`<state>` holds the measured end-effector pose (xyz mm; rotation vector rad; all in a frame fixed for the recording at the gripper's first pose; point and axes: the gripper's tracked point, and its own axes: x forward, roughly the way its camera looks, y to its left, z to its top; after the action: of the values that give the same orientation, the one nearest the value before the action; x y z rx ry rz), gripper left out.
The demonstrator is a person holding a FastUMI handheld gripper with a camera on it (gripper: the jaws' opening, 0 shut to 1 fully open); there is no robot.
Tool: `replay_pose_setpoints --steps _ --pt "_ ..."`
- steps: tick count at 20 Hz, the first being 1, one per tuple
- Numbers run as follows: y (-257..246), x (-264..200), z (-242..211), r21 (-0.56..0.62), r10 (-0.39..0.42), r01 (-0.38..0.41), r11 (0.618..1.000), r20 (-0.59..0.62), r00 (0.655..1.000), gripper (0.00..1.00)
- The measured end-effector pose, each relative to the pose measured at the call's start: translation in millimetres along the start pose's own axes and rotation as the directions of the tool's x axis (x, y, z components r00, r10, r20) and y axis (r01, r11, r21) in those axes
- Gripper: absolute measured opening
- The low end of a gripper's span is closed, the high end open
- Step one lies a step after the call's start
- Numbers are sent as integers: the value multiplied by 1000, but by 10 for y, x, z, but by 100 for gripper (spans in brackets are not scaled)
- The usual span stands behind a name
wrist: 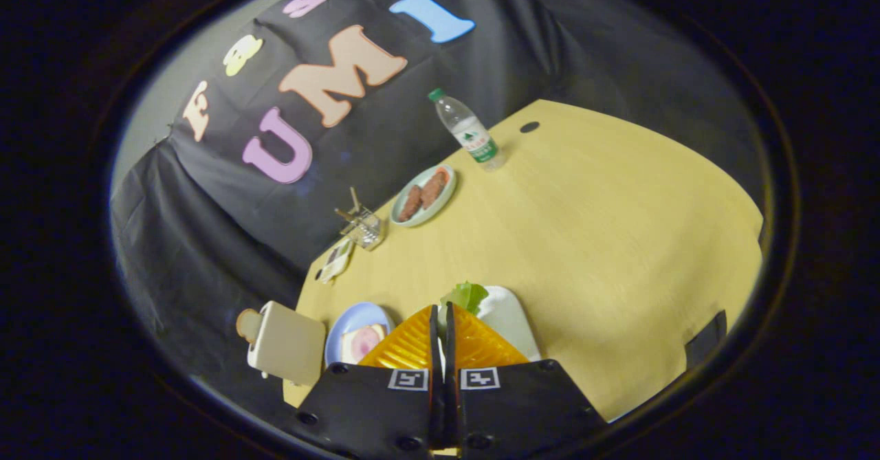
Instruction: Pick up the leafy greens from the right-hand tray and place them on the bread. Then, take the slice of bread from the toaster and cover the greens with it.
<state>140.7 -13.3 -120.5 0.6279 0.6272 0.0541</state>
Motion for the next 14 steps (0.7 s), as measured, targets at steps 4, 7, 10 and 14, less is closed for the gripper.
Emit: replay_pose_setpoints --steps 4,7,10,14 --pt "535 -91 14 -78 73 -71 994 27 997 3" --pt "1019 -82 -146 -97 167 -167 981 2 986 4" --pt "1486 67 -398 -112 261 -263 958 -33 965 3" --pt "1950 417 -817 -67 356 -365 929 -112 928 3"
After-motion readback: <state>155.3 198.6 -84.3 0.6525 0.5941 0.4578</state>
